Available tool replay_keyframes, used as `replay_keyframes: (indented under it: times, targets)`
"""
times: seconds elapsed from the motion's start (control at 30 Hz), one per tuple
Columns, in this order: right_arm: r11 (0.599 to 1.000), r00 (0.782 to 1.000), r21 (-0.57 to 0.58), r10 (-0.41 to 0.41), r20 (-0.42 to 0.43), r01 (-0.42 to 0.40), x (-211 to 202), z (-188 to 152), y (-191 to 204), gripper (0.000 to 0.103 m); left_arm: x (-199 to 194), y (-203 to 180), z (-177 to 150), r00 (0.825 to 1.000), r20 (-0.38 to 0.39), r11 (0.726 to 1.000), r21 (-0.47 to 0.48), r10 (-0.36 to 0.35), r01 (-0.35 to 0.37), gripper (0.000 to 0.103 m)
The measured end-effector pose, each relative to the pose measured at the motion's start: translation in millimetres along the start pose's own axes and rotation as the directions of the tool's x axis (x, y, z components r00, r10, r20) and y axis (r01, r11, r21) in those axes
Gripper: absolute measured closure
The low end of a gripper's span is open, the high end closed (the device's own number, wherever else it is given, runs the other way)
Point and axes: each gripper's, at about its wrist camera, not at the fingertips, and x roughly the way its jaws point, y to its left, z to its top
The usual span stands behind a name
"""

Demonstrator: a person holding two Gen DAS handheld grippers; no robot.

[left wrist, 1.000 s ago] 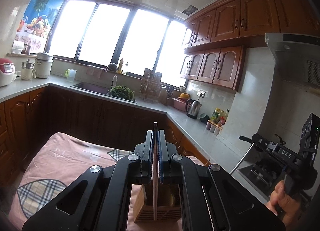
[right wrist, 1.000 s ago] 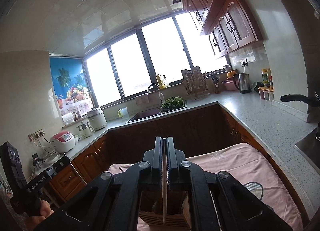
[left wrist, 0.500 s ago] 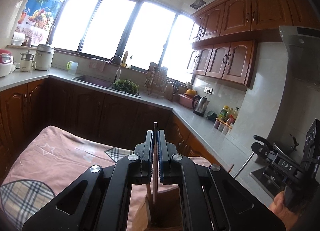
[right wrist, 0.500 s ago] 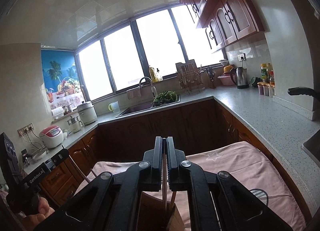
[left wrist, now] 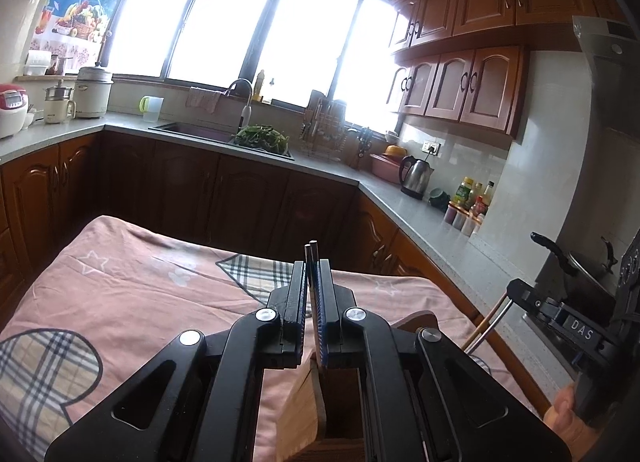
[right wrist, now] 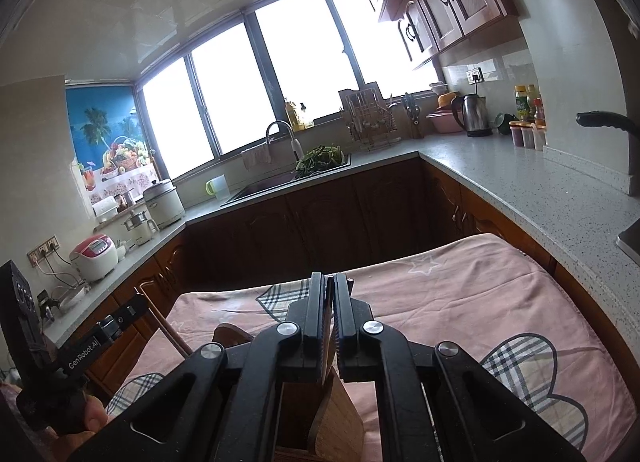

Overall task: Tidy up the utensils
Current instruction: 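Open the left gripper while the right gripper opens above the holder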

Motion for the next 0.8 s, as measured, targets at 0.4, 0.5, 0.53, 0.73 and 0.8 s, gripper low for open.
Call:
replay_keyframes:
  times: [0.4,0.5,0.53,0.73,0.8]
  targets:
    - [0.999,0.999,0.035,0.014,-0.032,-0.013,1,1,-3,0.093,-1,4,4,0.999,-0.044,1.000,-0.008,-0.020,0.020,0.097]
    - [0.999,0.999,0.051,0.021,-0.032,-0.019,-3,1,-5,0.081,-6,5,4,0.999,-0.048,1.000,-0.006,-0.020,0.020,0.085]
    - [0.998,0.999,0.058,0.027,-0.030,-0.025,-6,1,-5,0.069,-9,5,4,0.999,-0.046,1.000,-0.007,-0.017,0.017,0.076]
    - [0.996,0.999,0.084,0.043,-0.001,-0.043,-26,3,-6,0.032,-33,7,2,0.999,-0.038,1.000,-0.007,0.025,-0.025,0.023]
    - [0.994,0.998,0.094,0.056,0.009,-0.056,-34,3,-6,0.021,-44,9,2,0.999,-0.037,0.999,-0.017,0.033,-0.033,0.013]
